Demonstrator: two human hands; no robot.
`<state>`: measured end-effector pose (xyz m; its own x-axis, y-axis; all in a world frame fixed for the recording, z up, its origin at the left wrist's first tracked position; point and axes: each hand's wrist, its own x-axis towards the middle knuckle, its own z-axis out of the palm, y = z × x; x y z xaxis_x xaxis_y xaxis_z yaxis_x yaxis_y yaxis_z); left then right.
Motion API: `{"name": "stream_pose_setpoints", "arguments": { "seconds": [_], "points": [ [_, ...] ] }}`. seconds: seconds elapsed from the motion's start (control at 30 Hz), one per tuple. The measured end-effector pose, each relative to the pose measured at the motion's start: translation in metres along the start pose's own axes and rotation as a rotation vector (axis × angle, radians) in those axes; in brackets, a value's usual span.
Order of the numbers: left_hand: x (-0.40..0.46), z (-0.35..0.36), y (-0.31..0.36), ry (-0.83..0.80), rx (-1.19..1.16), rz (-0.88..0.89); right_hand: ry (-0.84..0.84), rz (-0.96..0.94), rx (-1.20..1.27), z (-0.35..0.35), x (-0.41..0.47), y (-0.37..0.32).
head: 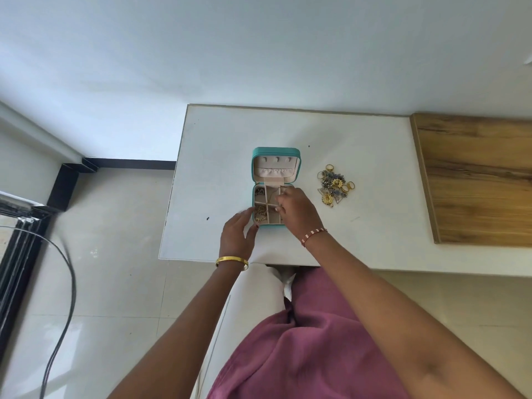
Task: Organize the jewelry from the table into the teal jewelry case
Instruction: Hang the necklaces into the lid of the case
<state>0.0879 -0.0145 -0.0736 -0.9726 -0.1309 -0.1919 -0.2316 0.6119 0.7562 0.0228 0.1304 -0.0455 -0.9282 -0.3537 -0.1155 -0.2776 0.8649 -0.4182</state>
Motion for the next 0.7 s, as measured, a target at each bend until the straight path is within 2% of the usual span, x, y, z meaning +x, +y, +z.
{"name": "stream_pose_setpoints", "arguments": {
  "seconds": [0.47, 0.6, 0.7],
  "points": [
    [-0.003, -0.004, -0.003, -0.150, 0.109, 0.002, -0.117, -0.034, -0.224, -0.007, 0.011, -0.010],
    [-0.002, -0.009, -0.001, -0.210, 0.133, -0.016, -0.141, 0.046, -0.150, -0.009, 0.012, -0.007],
    [-0.001, -0.011, 0.002, -0.236, 0.151, -0.024, -0.105, 0.133, 0.035, -0.011, 0.010, -0.002]
  ]
}}
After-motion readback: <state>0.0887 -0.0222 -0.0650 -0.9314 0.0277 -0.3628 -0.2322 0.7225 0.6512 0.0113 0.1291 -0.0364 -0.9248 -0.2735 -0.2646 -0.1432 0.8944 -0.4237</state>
